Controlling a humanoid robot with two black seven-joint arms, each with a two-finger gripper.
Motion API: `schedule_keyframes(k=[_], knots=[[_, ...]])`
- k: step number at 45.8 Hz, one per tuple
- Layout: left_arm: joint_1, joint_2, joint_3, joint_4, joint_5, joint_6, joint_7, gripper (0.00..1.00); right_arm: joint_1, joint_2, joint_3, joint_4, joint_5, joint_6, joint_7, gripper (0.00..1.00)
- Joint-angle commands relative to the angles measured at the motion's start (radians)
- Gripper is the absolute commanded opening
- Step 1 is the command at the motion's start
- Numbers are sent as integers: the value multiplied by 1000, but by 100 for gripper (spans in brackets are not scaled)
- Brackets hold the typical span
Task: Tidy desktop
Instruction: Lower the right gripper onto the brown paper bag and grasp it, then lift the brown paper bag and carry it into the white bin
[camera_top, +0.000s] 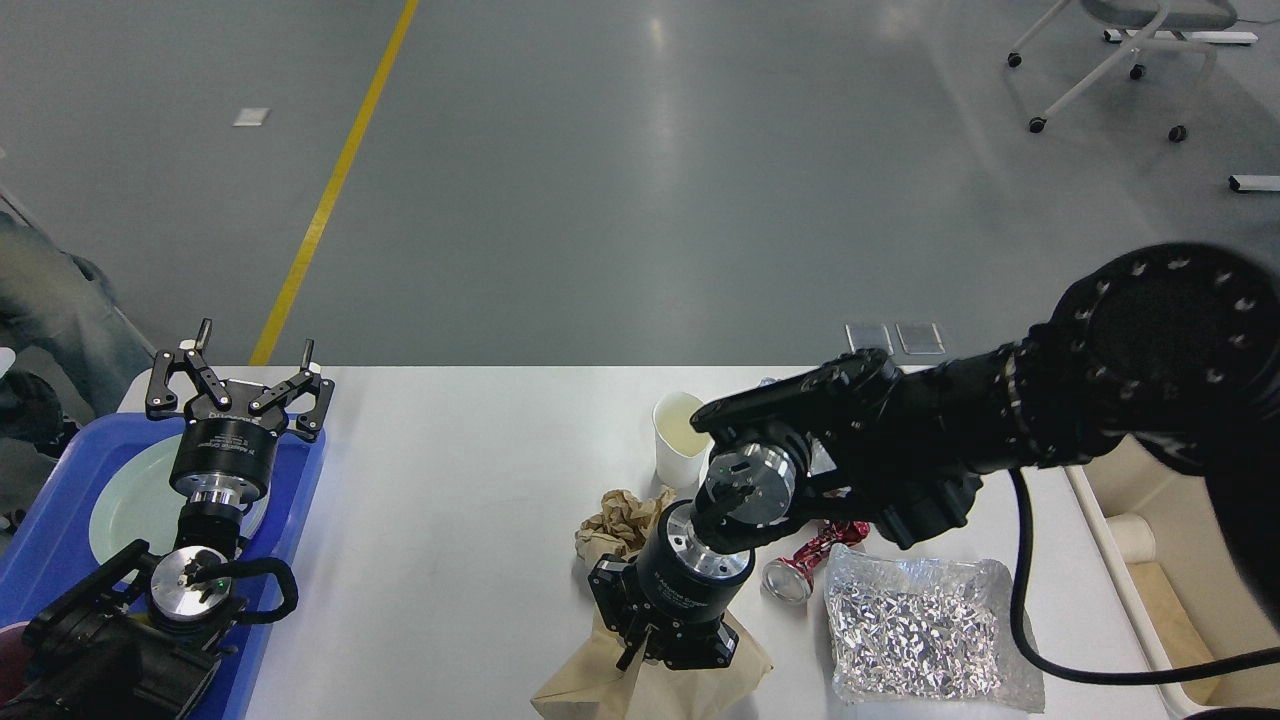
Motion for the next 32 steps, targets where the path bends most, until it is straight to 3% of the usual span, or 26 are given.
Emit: schedule_keyframes(k=[1,6,13,19,22,32], knots=[[0,0,0,0,0,0,0,96,158,-62,-2,133,4,77,0,0],[0,0,0,0,0,0,0,96,326,-144,-41,222,6,170,-5,0],[0,0,0,0,0,0,-2,96,559,-217,-241,268,-15,313,1,0],[0,0,0,0,0,0,-2,96,757,-280,-399,282,-91,428,35,0],[0,0,0,0,0,0,-2,96,835,-300,-474,282,-124,474,92,0],[0,0,0,0,0,0,0,96,996,-308,-704,286,-293,629,385,0]])
